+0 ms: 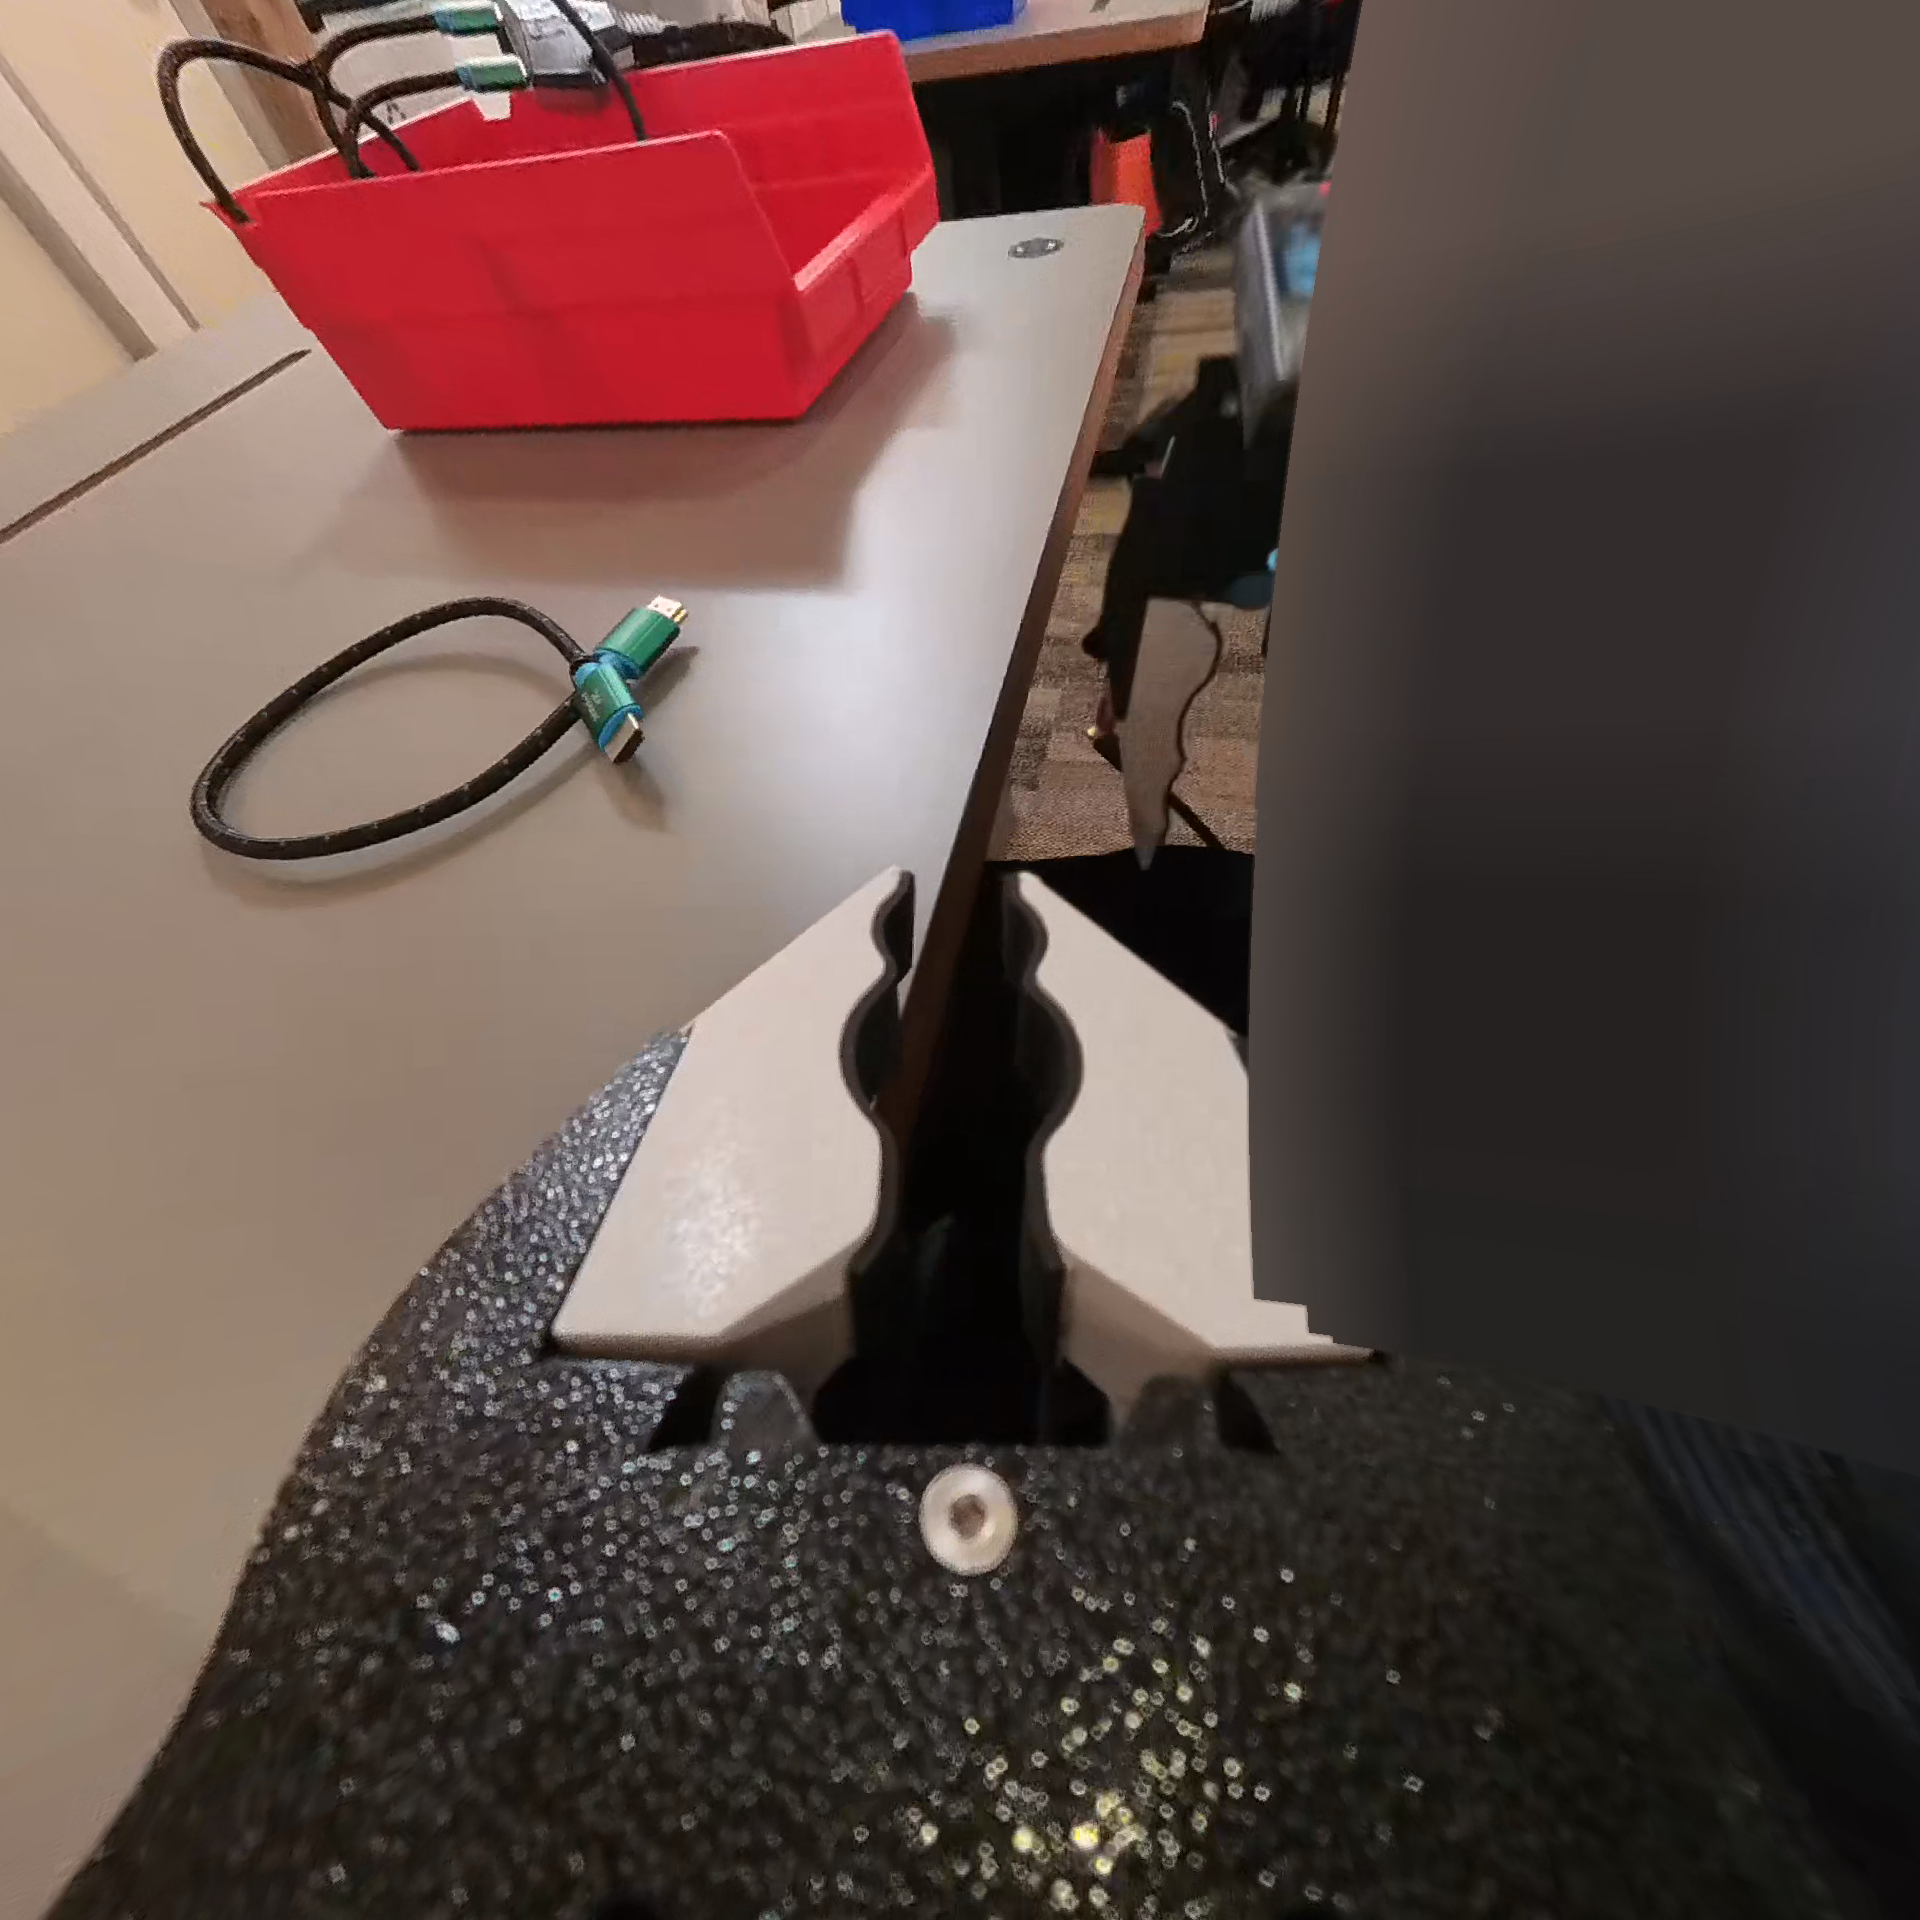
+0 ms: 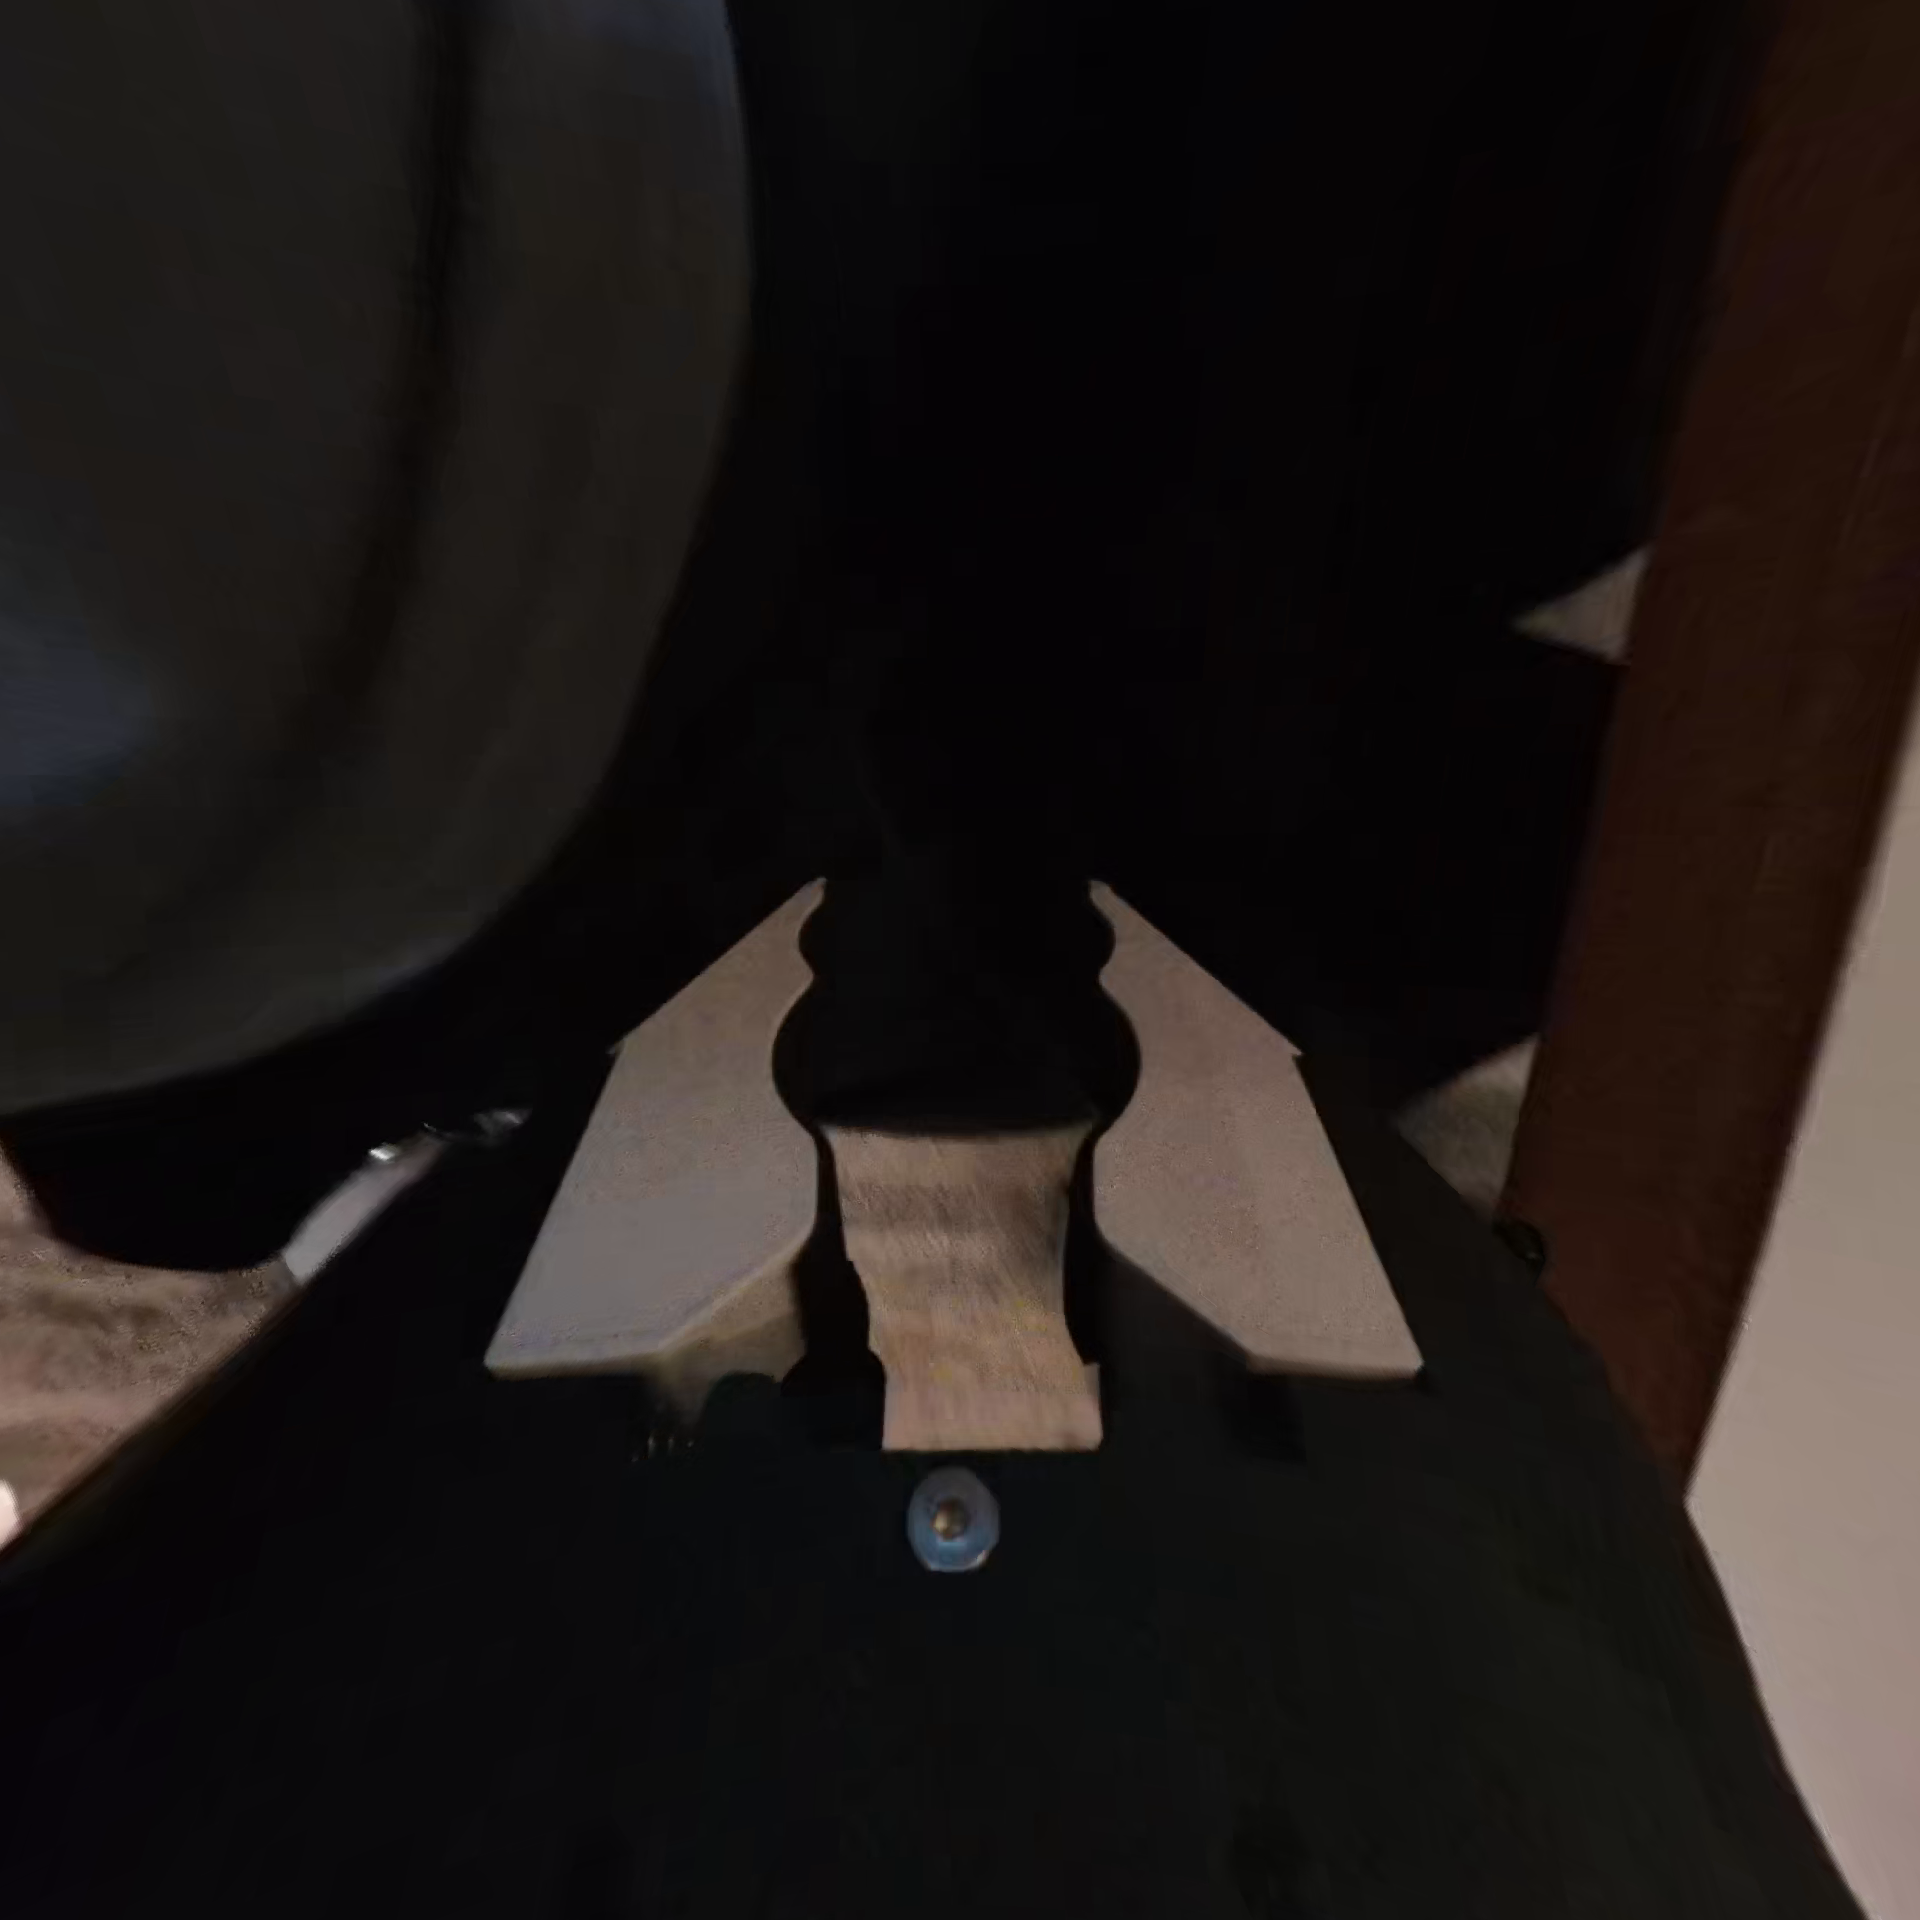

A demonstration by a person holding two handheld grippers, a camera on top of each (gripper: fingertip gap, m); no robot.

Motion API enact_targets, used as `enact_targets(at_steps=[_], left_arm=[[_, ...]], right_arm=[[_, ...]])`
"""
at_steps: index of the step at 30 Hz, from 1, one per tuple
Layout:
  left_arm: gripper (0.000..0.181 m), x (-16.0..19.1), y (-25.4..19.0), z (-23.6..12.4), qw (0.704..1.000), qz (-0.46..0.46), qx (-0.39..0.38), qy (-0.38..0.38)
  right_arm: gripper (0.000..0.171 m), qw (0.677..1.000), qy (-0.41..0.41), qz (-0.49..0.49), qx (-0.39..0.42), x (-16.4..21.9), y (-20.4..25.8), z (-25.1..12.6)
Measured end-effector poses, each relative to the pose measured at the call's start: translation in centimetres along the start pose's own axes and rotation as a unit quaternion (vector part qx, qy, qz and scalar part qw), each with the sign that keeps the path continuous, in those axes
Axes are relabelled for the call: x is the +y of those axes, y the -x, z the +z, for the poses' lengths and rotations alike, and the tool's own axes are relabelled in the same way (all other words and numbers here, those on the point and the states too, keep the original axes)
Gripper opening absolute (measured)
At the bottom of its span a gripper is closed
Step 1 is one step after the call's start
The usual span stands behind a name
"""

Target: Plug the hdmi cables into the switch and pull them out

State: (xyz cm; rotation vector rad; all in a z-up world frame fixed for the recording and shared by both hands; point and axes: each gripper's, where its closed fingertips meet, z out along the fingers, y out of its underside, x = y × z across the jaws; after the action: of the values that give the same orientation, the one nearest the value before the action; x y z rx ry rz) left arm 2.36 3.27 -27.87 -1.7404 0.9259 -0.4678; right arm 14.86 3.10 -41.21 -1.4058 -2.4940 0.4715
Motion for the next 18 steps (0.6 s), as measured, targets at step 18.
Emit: enact_targets(at_steps=[18], left_arm=[[0.029, -3.3, -0.2, -2.1, 0.973, -0.185, 0.074, -0.118]], right_arm=[[0.0, 0.966, -0.163, -0.146, 0.136, -9.9, -0.8, -14.2]])
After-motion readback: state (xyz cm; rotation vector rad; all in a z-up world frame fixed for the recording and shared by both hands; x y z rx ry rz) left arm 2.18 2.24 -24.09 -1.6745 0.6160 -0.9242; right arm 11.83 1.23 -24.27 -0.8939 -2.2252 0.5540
